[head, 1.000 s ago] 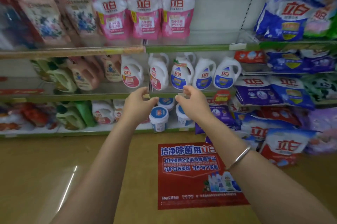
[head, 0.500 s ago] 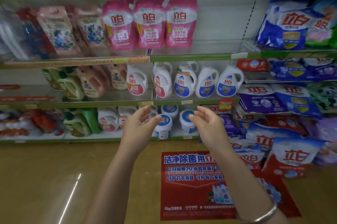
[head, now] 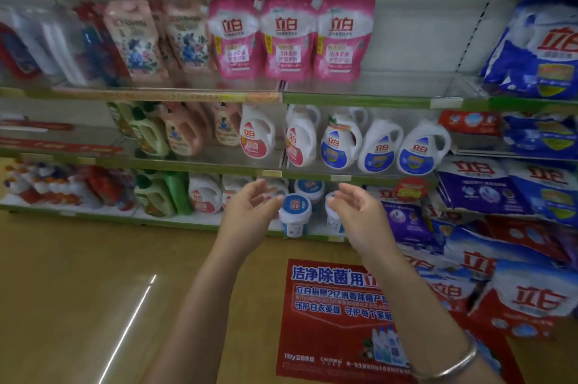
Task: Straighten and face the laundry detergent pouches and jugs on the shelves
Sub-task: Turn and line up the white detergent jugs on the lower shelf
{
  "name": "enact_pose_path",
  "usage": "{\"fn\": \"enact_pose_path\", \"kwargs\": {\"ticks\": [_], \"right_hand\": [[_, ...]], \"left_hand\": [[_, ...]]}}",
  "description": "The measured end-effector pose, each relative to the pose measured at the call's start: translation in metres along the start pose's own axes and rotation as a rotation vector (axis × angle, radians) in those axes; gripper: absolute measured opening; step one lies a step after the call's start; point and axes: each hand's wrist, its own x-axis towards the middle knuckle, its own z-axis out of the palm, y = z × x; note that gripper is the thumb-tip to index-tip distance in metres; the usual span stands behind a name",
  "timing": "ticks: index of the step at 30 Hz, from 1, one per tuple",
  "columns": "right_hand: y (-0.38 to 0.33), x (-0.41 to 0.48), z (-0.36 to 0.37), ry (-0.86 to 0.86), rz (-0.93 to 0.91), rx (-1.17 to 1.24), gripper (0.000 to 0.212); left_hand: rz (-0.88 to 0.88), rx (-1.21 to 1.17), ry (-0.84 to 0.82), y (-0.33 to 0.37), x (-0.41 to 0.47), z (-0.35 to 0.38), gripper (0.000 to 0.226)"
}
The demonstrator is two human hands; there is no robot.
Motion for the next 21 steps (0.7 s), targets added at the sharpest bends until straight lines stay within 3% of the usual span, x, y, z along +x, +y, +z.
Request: {"fn": "enact_pose_path", "kwargs": {"ticks": [9, 21], "right_hand": [[0.006, 0.049, 0.051, -0.161, 0.006, -0.075, 0.047], [-0.005, 0.145, 0.183, -0.168, 0.052, -0.104, 0.046]], "left_hand": [[-0.064, 0.035, 0.088, -0.020, 0.045, -0.025, 0.057], [-0.159, 0.062, 0.056, -0.078, 0.166, -0.120, 0.058]]}}
